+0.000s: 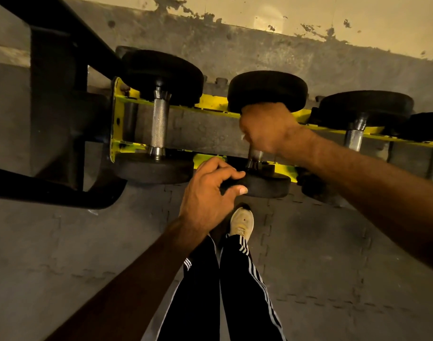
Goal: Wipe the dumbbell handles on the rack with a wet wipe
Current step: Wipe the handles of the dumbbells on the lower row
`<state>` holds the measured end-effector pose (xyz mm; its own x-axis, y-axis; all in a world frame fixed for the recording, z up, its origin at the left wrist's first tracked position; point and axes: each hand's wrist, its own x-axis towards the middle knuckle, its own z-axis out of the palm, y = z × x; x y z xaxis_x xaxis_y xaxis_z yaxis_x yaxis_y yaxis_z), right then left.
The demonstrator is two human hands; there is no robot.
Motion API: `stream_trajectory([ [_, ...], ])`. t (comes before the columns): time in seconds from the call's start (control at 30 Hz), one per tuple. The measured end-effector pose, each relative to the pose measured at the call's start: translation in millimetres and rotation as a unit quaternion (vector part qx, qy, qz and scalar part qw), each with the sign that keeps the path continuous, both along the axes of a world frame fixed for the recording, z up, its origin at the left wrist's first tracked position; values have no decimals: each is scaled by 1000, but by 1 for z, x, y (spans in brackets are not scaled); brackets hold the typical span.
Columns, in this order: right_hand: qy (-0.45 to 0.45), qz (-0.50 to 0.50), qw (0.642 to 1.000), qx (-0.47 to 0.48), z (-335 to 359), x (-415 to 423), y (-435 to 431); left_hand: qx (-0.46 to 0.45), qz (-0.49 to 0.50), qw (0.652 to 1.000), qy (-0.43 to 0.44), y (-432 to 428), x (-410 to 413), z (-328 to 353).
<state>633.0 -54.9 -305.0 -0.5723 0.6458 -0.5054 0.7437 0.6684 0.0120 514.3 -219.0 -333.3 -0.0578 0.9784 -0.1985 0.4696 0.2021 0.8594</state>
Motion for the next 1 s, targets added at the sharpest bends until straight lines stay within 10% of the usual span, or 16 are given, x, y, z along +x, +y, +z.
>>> stream_trajectory([
  [0.2,93,46,981,-165,-13,34,-21,-1,-9,1000,1,1,-2,-1],
  [0.37,293,-221,929,-49,-24,56,-28,-3,-16,1000,-1,1,-2,-3],
  [0.5,267,-250,916,-164,-24,65,-52,-8,-18,1000,-7,1,-4,-3],
  [0.73,447,-574,676,-111,-48,57,-42,-6,-16,1000,-6,0,-3,-5],
  [1.0,348,-600,667,-274,-44,73,-43,1,-14,1000,-3,-1,-3,-6],
])
